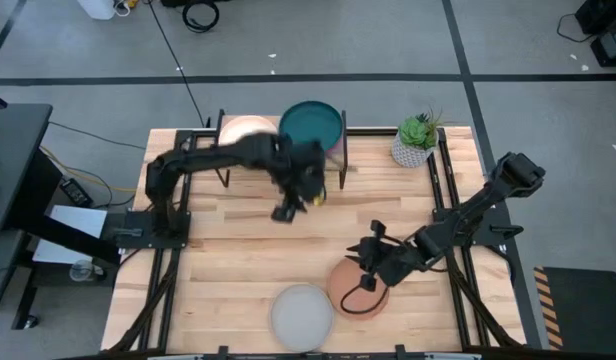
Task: Place and stack plates onto a shelf
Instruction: Stack the gray plate on top of the light orange plate on the shelf, then stack the brown plate on top of the gray plate on the shelf
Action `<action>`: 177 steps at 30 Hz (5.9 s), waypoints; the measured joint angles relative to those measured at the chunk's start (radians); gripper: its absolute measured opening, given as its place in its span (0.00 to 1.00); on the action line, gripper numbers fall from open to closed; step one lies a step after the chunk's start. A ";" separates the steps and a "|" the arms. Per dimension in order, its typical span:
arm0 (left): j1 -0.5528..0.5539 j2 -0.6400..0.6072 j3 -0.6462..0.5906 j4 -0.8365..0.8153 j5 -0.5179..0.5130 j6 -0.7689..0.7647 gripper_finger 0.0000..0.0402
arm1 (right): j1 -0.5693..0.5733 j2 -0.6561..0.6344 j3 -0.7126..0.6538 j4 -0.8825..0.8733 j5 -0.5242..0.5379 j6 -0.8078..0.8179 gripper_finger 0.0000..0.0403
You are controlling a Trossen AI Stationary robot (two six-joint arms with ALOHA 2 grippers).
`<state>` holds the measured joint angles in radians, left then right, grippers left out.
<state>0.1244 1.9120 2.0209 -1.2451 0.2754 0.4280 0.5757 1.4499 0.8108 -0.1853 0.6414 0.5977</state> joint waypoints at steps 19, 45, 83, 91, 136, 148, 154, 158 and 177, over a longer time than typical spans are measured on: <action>-0.355 -0.097 -0.772 0.671 -0.125 -0.331 0.36 | 0.063 -0.070 0.001 -0.002 0.141 0.143 0.23; -0.623 -0.094 -0.861 0.850 -0.417 -0.856 0.36 | 0.022 -0.061 0.001 0.037 0.050 0.080 0.23; -0.650 0.029 -0.863 0.934 -0.594 -0.914 0.18 | 0.027 -0.061 0.001 0.080 0.046 0.019 0.23; -0.638 -0.016 -0.861 0.822 -0.583 -0.837 0.04 | 0.027 -0.061 0.001 0.079 0.042 0.018 0.23; 0.781 -0.425 -0.637 0.381 -0.253 -0.337 0.05 | -0.010 -0.061 0.001 0.110 0.038 -0.014 0.23; 0.773 -0.428 -0.465 0.237 -0.264 -0.309 0.05 | -0.010 -0.061 0.001 0.110 0.037 -0.002 0.23; 0.791 -0.429 -0.449 0.145 -0.334 -0.300 0.05 | -0.009 -0.061 0.001 0.110 0.037 0.009 0.23; 0.799 -0.420 -0.456 0.151 -0.335 -0.300 0.06 | -0.009 -0.061 0.001 0.110 0.037 0.012 0.23; 0.785 -0.353 -0.443 0.200 -0.329 -0.218 0.35 | -0.009 -0.061 0.001 0.110 0.019 0.002 0.23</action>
<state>0.9096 1.5587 1.5783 -1.0455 -0.0538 0.2100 0.5668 1.3891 0.8116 -0.0753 0.6602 0.5992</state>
